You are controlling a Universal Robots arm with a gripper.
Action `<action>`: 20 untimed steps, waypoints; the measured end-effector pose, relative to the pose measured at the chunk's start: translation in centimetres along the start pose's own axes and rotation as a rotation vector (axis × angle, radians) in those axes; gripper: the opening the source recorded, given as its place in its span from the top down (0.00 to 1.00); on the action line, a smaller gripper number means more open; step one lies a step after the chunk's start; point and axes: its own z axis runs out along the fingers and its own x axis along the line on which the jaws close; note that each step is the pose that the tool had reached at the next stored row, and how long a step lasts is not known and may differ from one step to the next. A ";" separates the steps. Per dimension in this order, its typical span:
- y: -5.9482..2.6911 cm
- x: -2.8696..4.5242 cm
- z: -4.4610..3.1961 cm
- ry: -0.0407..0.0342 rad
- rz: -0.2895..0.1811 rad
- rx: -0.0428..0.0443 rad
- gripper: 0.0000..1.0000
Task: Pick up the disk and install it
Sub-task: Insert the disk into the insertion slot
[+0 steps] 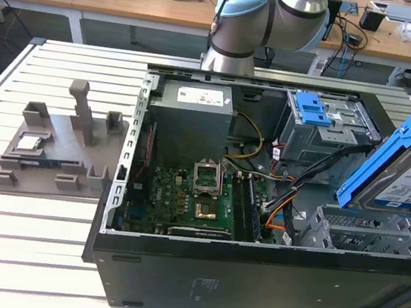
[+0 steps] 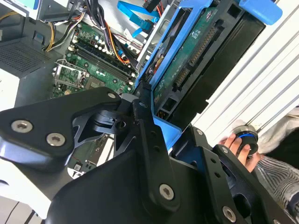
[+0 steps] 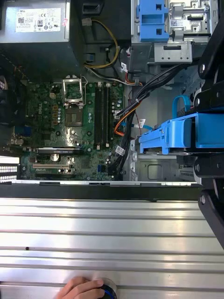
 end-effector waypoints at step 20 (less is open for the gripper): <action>-0.13 -0.41 2.29 0.0128 0.006 0.0001 0.63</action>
